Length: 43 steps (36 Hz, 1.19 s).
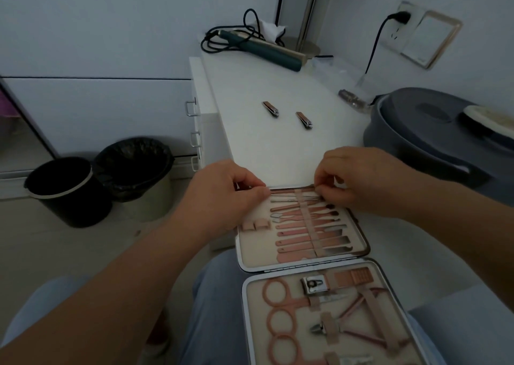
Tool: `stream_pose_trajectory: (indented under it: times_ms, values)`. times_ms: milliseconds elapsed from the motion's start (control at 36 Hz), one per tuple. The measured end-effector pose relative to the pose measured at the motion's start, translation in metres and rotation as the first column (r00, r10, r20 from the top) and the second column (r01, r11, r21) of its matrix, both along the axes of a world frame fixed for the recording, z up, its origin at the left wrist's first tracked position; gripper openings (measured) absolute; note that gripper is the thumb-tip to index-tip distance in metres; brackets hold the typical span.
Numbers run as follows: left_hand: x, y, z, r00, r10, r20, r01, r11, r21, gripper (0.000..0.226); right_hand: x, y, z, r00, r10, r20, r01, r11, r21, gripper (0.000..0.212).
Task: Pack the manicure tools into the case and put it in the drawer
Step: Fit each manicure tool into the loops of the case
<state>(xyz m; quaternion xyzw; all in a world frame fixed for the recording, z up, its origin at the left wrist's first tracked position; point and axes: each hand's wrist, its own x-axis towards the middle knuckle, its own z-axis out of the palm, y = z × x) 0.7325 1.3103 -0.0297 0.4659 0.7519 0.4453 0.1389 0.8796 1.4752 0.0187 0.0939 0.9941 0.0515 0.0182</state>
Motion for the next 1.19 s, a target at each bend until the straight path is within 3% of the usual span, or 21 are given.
stream_pose_trajectory:
  times_ms: [194, 361, 528, 722, 861, 972, 1111, 1194]
  values:
    - [0.0, 0.0, -0.002, 1.0, 0.005, -0.005, -0.005, 1.0, 0.0, 0.021, 0.006, 0.005, 0.002, 0.998, -0.039, -0.056, 0.036, 0.998, -0.057, 0.039]
    - [0.002, -0.001, -0.002, 1.0, 0.03, -0.006, -0.03, 0.999, 0.013, 0.021, 0.006, 0.002, -0.002, 0.992, -0.097, -0.08, 0.077, 0.972, -0.222, 0.028]
    - [0.004, 0.002, -0.002, 0.999, 0.053, -0.007, -0.053, 0.999, 0.013, 0.018, 0.016, 0.003, -0.008, 0.961, -0.226, -0.157, 0.127, 0.872, -0.473, 0.02]
    - [0.004, 0.009, 0.001, 0.997, 0.036, -0.07, -0.037, 0.999, -0.011, 0.016, 0.024, 0.008, -0.011, 0.932, -0.327, -0.154, 0.167, 0.767, -0.619, 0.019]
    - [0.002, 0.009, 0.003, 0.995, 0.032, -0.09, -0.035, 0.999, -0.036, 0.018, 0.027, 0.009, -0.014, 0.922, -0.348, -0.172, 0.149, 0.727, -0.671, 0.02]
    - [0.0, 0.005, 0.007, 1.0, -0.018, -0.009, 0.017, 0.998, -0.054, 0.008, 0.027, 0.009, -0.016, 0.914, -0.369, -0.168, 0.158, 0.706, -0.69, 0.019]
    - [0.001, 0.001, 0.009, 0.996, -0.069, -0.06, 0.057, 0.983, -0.176, 0.037, 0.026, 0.007, -0.017, 0.911, -0.371, -0.178, 0.148, 0.698, -0.701, 0.019]
    - [0.004, 0.002, 0.008, 0.997, -0.024, -0.067, 0.013, 0.988, -0.154, 0.039, 0.027, 0.008, -0.016, 0.912, -0.378, -0.163, 0.16, 0.691, -0.705, 0.019]
